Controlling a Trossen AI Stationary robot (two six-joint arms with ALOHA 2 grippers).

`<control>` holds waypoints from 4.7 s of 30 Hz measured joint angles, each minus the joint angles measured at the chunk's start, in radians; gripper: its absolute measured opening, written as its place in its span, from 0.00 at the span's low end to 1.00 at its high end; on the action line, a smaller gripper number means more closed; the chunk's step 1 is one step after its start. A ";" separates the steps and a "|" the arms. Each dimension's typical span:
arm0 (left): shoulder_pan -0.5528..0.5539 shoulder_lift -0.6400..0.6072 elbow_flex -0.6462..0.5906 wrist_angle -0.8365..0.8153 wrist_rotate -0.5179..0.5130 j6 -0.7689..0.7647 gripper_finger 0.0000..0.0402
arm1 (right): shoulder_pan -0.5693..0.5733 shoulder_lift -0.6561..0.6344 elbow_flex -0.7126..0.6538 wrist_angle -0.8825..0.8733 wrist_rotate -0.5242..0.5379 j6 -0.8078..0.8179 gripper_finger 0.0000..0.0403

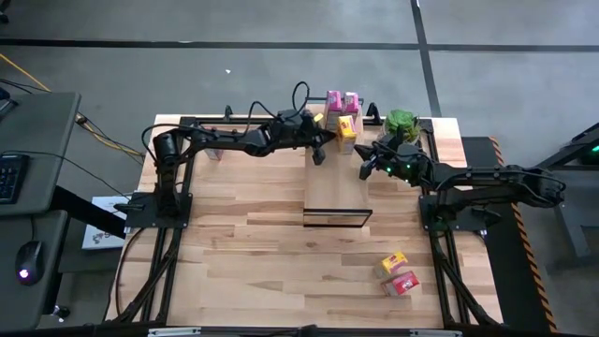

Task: Stack cereal on shelf
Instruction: Put the top yellow cereal box on the shelf, then put the yellow cereal box on the shelf aligned with the yellow cereal box

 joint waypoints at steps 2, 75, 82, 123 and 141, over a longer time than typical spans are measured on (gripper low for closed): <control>-0.002 0.018 0.002 0.021 0.034 -0.022 0.00 | 0.000 0.000 0.000 0.001 0.000 0.000 0.00; 0.012 -0.345 -0.226 -0.030 0.027 0.009 0.00 | 0.021 -0.323 0.000 -0.393 0.078 0.011 0.00; 0.001 -0.557 -0.581 0.323 0.027 -0.058 0.00 | 0.073 -0.342 0.000 -0.339 0.067 -0.052 0.00; -0.047 -0.782 -0.730 0.273 0.018 -0.020 0.00 | 0.827 0.364 1.179 -1.713 -0.209 0.690 0.54; -0.047 -0.782 -0.730 0.273 0.018 -0.072 0.00 | 1.060 0.735 1.159 -1.889 -0.464 0.714 0.54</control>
